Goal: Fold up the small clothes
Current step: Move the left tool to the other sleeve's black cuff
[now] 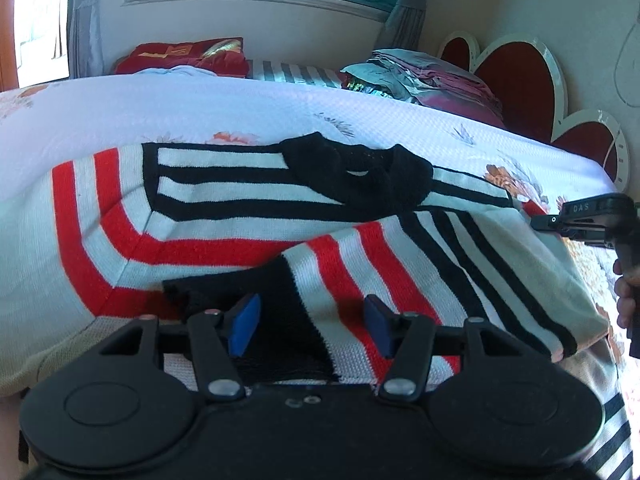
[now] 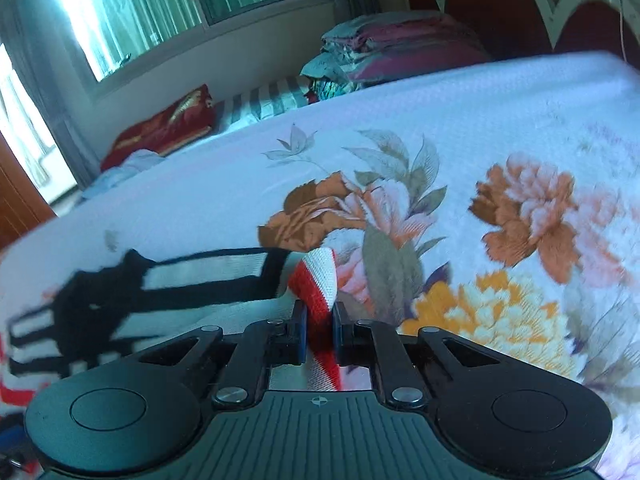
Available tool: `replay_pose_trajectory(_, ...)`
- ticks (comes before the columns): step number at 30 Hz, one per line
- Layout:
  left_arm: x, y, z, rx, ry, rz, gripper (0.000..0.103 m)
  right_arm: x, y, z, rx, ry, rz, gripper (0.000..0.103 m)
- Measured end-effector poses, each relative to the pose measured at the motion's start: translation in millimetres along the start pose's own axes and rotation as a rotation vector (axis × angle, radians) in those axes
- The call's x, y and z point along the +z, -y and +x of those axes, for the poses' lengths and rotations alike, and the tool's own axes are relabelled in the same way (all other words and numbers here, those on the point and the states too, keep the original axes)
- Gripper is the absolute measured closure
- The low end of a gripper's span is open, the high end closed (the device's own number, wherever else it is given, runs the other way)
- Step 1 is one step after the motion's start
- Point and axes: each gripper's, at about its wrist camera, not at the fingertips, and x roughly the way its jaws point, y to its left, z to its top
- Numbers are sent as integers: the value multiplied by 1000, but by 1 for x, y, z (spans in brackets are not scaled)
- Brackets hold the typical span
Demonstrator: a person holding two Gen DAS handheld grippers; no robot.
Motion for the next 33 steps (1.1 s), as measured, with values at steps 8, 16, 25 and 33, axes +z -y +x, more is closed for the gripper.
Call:
replay_pose_trajectory(8, 8, 4, -14, 10, 24, -7, 48, -4, -5, -20, -84, 87, -55, 91)
replay_pose_trajectory(16, 14, 20, 5, 10, 6, 25, 47, -29, -64, -40, 77, 74, -178, 89)
replay_pose_trajectory(25, 11, 4, 8, 39, -11, 30, 44, -50, -61, -21, 12, 20, -208, 89)
replay_pose_trajectory(33, 9, 7, -3, 83, -14, 5, 45, -69, -119, -44, 164, 10, -277, 87)
